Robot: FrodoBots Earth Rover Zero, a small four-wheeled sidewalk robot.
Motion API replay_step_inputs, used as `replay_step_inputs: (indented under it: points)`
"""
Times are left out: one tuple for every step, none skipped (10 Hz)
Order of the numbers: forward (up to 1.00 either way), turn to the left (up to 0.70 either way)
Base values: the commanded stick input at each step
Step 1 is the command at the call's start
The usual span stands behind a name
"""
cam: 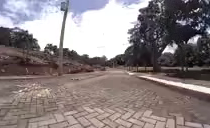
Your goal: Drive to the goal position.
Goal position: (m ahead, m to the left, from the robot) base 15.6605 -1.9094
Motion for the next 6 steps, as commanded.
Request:
replay_step_inputs:
  points:
    - [1.0, 0.0]
    - [1.0, 0.0]
    - [1.0, 0.0]
    - [1.0, 0.0]
    - [1.0, 0.0]
    - [1.0, 0.0]
